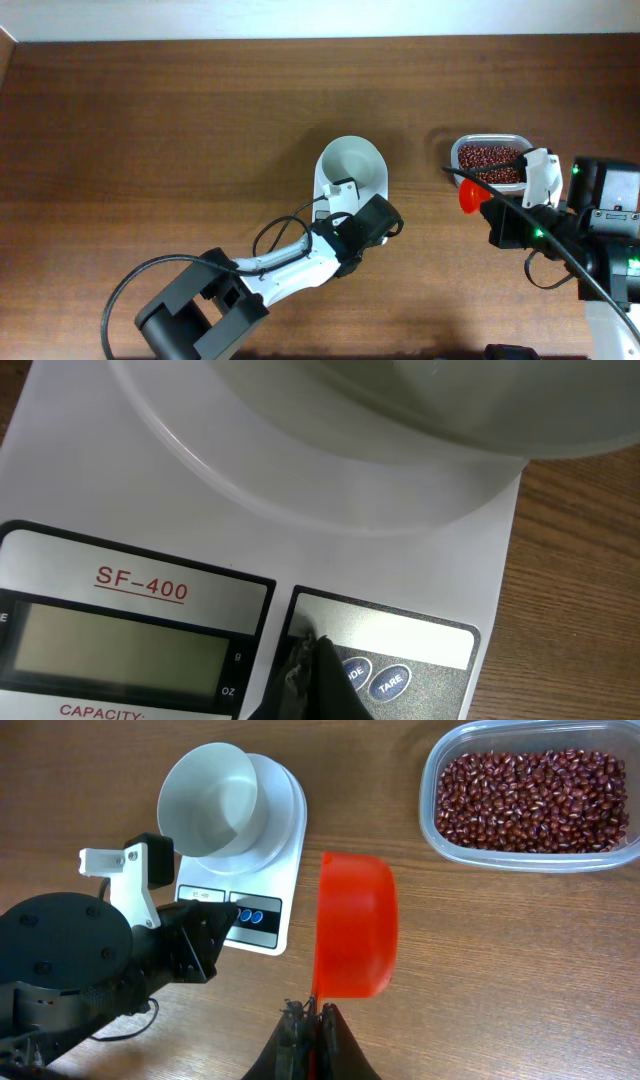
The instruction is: Scoop and weigh 50g on scale
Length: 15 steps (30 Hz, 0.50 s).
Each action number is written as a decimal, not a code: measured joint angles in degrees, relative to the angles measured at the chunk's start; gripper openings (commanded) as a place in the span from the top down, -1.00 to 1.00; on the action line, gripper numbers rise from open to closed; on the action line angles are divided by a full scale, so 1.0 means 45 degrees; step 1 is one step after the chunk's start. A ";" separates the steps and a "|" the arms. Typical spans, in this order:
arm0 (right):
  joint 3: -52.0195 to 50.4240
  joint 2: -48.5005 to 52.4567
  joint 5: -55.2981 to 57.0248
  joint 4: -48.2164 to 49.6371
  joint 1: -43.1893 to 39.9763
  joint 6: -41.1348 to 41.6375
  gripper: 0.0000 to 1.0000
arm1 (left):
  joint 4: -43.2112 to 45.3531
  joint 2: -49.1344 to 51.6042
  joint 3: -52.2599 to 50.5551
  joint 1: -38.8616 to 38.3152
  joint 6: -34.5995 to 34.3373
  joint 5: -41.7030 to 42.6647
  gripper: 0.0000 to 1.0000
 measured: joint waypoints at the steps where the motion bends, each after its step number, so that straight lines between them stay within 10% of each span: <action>1: 0.0000 0.0000 0.0000 0.0000 0.0000 -0.0005 0.92 | 0.0000 0.0000 0.0000 0.0000 0.0000 0.0000 1.00; 15: 0.0000 0.0000 0.0000 0.0000 0.0000 0.0005 0.92 | 0.0000 0.0034 0.0000 0.0000 -0.0253 0.0005 1.00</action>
